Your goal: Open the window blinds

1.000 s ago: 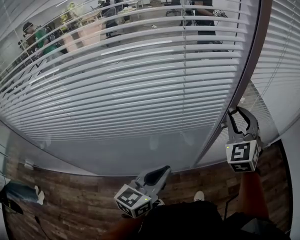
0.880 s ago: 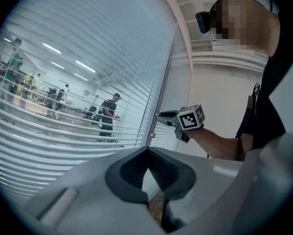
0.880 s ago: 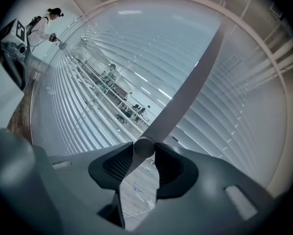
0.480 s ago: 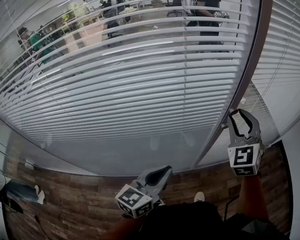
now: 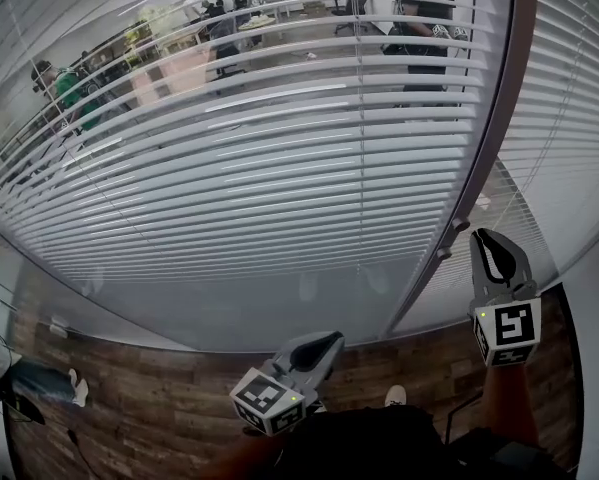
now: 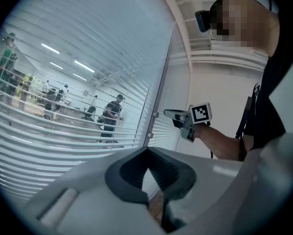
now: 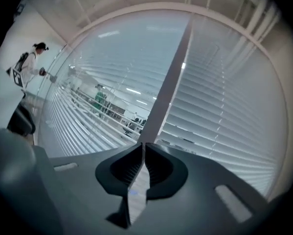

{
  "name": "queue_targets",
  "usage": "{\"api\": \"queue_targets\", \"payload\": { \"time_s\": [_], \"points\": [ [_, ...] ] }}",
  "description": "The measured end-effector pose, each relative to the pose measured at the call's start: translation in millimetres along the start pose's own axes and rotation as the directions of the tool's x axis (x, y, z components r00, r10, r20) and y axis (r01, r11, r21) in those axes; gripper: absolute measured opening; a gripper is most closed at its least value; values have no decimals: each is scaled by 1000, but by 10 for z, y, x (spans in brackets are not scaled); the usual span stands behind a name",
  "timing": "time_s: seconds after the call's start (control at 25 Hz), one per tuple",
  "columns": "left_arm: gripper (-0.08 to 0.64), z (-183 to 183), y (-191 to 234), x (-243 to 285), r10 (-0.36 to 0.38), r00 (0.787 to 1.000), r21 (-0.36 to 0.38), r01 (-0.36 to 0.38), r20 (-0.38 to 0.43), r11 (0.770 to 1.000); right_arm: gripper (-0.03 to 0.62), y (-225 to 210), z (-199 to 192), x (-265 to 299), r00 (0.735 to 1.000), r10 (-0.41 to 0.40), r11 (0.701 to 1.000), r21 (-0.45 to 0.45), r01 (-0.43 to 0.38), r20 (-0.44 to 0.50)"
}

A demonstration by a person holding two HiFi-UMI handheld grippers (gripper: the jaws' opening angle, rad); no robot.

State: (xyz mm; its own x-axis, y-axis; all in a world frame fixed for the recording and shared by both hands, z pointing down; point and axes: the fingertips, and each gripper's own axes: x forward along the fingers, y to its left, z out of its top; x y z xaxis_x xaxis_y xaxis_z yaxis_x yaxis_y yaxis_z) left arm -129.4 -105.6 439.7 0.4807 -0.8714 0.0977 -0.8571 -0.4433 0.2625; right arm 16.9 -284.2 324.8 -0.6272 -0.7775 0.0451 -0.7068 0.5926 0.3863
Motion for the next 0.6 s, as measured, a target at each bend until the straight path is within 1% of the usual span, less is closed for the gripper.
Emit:
{"api": "queue_targets", "payload": {
  "time_s": [0.04,0.08,0.12,0.16,0.2,0.24,0.28,0.32,0.36,0.4,0.48,0.6],
  "points": [
    [0,-10,-11,-22,3,1000,5,-3,1,1000,33,46,-19,-66,999,28,998,61,-29,16],
    [0,-13,-25,-32,7,1000,10,-7,3,1000,26,106,-49,-131,998,61,989,137,-65,32],
    [0,-12,-42,-21,12,1000,13,-12,4,1000,25,167,-92,-185,994,99,969,221,-107,49],
    [0,-10,-59,17,16,1000,14,-16,3,1000,25,221,-141,-223,988,140,938,309,-155,71],
    [0,-8,-77,81,17,1000,12,-17,1,1000,25,265,-193,-246,979,181,897,391,-205,96],
    [0,-2,-94,161,17,1000,8,-17,1,1000,25,299,-248,-263,968,218,854,457,-249,121],
    [0,9,-111,243,16,1000,1,-16,3,1000,25,330,-302,-283,959,247,818,500,-284,141],
    [0,25,-128,311,17,1000,-6,-17,5,1000,25,370,-347,-313,951,269,798,517,-309,153],
    [0,46,-145,354,22,1000,-8,-22,7,1000,25,432,-385,-356,944,289,792,515,-328,157],
    [0,55,-164,371,27,1000,-6,-27,9,1000,25,522,-416,-415,937,311,792,502,-347,159],
    [0,-8,-228,363,25,1000,1,-25,12,1000,25,722,-467,-568,919,357,788,475,-391,165],
    [0,-62,-354,430,29,999,1,-29,25,1000,25,806,-512,-746,897,400,765,472,-439,186]
  ]
}}
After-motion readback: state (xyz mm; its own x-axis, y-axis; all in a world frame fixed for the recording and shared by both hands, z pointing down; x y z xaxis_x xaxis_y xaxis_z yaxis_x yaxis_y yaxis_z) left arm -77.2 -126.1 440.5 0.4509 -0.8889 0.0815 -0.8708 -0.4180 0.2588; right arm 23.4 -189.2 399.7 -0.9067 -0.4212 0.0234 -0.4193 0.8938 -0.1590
